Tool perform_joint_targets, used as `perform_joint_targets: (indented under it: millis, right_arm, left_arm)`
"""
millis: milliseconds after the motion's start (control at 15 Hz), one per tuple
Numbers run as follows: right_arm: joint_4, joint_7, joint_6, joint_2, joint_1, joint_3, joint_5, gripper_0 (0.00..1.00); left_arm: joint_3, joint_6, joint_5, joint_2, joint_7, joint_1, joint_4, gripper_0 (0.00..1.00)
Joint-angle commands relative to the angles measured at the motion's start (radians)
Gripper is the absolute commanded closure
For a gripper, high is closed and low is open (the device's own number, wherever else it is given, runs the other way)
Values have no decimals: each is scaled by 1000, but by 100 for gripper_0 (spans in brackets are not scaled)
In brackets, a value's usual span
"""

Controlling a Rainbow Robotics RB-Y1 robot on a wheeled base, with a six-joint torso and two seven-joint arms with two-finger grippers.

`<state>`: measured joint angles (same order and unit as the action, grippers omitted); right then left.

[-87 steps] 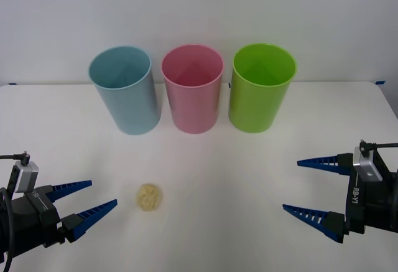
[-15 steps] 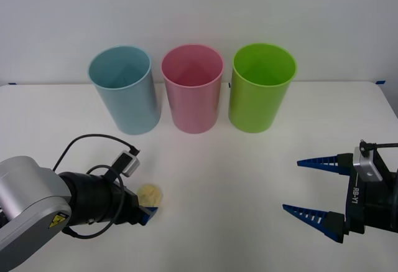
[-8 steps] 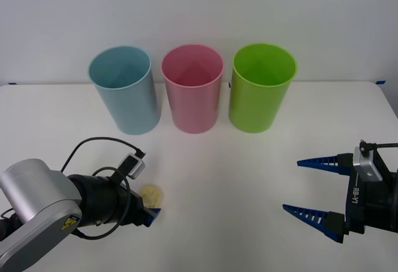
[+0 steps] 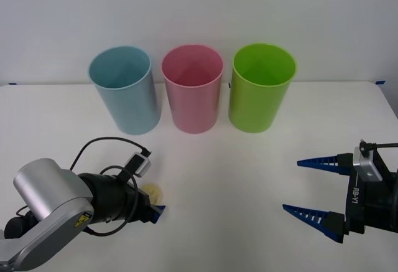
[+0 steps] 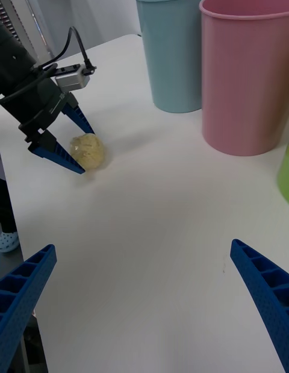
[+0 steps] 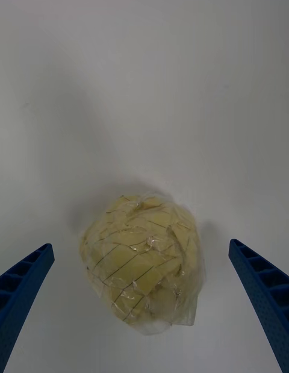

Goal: Put cans in the blue bin and PET bottles in the pink bin and trash in the green bin.

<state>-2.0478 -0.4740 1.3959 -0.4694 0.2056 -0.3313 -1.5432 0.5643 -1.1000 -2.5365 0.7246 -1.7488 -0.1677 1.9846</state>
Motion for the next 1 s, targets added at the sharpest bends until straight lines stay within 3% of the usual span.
perform_joint_targets:
  millis: [67,333,667,800,933,1000]
  right_arm:
    - [0,0,0,0,0,0,0,0]
    - [0,0,0,0,0,0,0,0]
    - [0,0,0,0,0,0,0,0]
    - [0,0,0,0,0,0,0,0]
    - [0,0,0,0,0,0,0,0]
    - [0,0,0,0,0,0,0,0]
  left_arm:
    - [8,0,-10,-17,0,-13,-21,0]
    - [9,-17,-30,-42,0,-19,-29,0]
    - [11,-17,-51,-44,6,-23,-36,7]
    - [29,-4,-68,-47,9,-26,-55,39]
    - [37,-3,-76,-47,11,-29,-59,88]
    - [40,-3,-82,-48,11,-30,-59,100]
